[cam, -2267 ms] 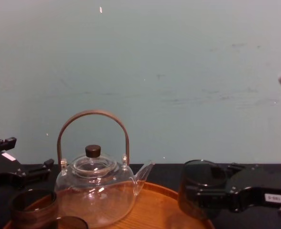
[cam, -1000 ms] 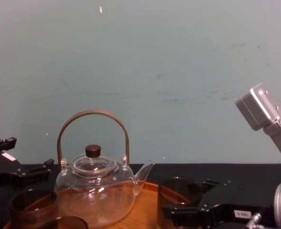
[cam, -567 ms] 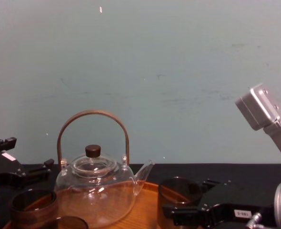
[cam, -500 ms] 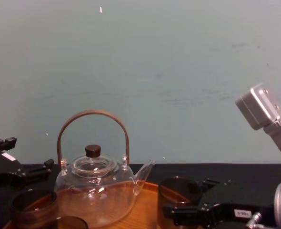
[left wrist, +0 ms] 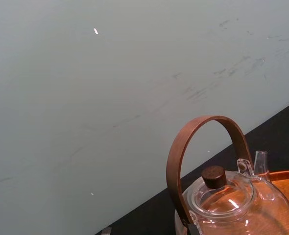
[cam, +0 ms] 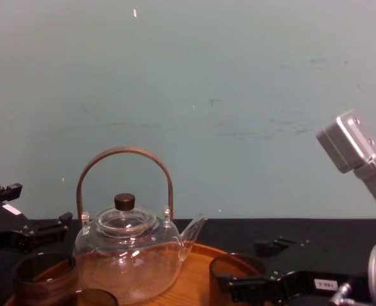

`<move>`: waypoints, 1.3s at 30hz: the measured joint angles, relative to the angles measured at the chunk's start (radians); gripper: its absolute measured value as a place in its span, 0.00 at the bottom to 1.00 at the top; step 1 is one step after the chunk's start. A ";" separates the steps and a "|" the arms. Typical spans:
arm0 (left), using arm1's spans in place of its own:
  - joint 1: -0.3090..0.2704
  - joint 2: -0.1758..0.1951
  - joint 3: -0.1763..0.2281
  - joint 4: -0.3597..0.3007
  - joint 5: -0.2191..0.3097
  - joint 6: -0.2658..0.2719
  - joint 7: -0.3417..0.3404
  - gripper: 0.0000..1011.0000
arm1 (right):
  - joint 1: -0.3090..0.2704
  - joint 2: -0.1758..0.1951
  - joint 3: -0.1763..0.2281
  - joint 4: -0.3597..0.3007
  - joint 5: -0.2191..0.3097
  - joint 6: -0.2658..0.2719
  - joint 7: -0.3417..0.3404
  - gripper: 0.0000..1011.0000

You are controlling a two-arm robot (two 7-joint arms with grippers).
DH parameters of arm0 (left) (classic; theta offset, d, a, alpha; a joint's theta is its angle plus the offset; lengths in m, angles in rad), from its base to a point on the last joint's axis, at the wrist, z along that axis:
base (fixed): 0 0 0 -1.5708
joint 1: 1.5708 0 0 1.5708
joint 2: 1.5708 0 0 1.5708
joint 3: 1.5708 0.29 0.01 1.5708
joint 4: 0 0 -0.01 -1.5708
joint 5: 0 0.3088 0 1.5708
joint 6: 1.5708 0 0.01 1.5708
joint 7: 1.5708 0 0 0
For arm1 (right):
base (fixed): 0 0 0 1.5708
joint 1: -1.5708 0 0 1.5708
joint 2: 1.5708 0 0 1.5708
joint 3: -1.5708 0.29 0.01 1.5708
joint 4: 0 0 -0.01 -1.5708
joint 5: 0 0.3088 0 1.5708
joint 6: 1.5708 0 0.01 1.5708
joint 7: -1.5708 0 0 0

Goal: Pick up the glass from the table and place it on the tray.

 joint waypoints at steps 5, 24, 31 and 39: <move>0.000 0.000 0.000 0.000 0.000 0.000 0.000 0.99 | -0.018 0.018 0.020 -0.042 0.015 -0.017 0.008 0.99; 0.000 0.000 0.000 0.000 0.000 0.000 0.000 0.99 | -0.140 0.149 0.193 -0.167 0.170 -0.108 0.021 0.99; 0.000 0.000 0.000 0.000 0.000 0.000 0.000 0.99 | -0.157 0.172 0.253 -0.119 0.220 -0.126 0.011 0.99; 0.000 0.000 0.000 0.000 0.000 0.000 0.000 0.99 | -0.158 0.174 0.278 -0.067 0.204 -0.145 -0.031 0.99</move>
